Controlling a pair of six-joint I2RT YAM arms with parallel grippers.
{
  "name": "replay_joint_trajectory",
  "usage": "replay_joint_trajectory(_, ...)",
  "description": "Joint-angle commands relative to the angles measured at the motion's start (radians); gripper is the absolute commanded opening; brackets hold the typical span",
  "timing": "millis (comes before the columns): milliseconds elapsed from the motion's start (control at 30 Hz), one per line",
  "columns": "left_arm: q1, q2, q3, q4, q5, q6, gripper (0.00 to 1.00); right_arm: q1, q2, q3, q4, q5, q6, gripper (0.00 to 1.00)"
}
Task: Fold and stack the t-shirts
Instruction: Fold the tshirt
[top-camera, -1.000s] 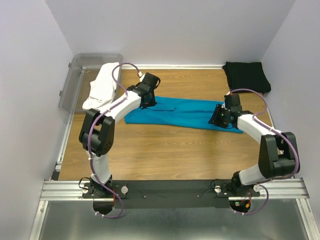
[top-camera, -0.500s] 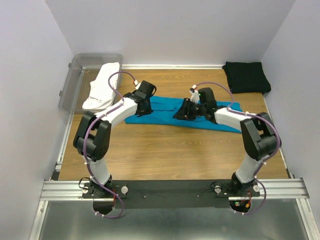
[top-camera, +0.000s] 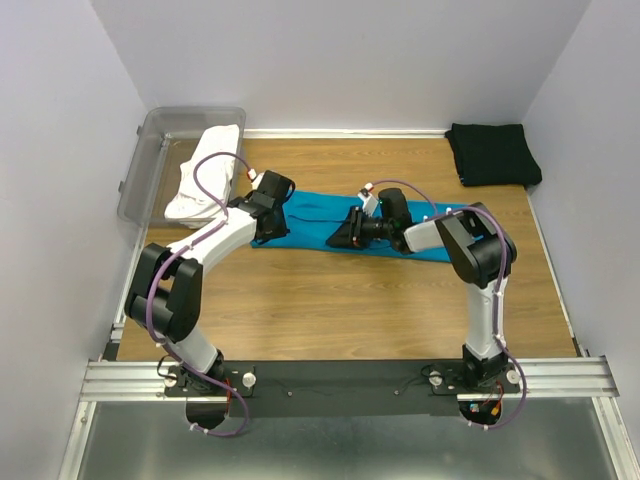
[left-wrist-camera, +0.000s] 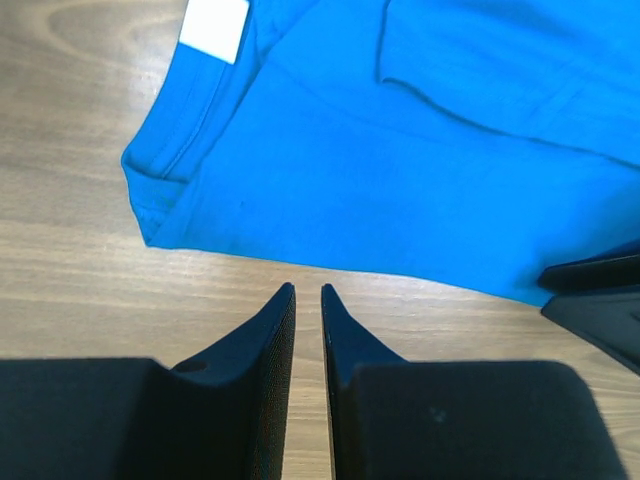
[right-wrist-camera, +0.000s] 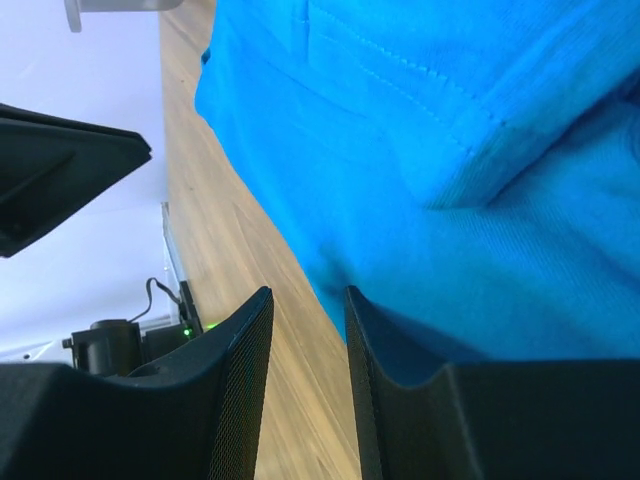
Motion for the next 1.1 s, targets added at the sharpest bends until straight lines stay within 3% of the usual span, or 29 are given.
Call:
replay_joint_trajectory(0,0.004,-0.032,-0.013,0.016,-0.024,-0.010,0.24,-0.005,0.022,-0.053,0.026,0.032,-0.028,0.43)
replay_joint_trajectory(67,0.004,-0.035,-0.008,0.016,-0.026,-0.010,0.24,-0.004,-0.043,-0.068,-0.002,0.041,-0.055,0.43)
replay_joint_trajectory(267,0.004,-0.020,0.016,0.019,-0.018,-0.013,0.25,-0.021,-0.289,-0.042,-0.365,0.237,-0.328,0.44)
replay_joint_trajectory(367,0.004,0.020,0.033,0.027,0.011,-0.013,0.25,-0.058,-0.398,-0.040,-0.513,0.400,-0.413,0.44)
replay_joint_trajectory(467,0.001,0.058,0.042,0.048,0.054,-0.024,0.25,-0.064,-0.470,-0.031,-0.738,0.681,-0.489,0.44)
replay_joint_trajectory(567,-0.001,0.101,0.061,0.062,0.080,-0.030,0.24,-0.065,-0.495,-0.040,-0.822,0.852,-0.496,0.43)
replay_joint_trajectory(867,-0.006,0.233,0.114,0.088,0.109,-0.033,0.24,-0.107,-0.512,-0.108,-0.847,0.977,-0.457,0.42)
replay_joint_trajectory(1067,-0.001,0.299,0.131,0.088,0.080,-0.016,0.24,-0.107,-0.443,-0.148,-0.863,0.921,-0.433,0.42)
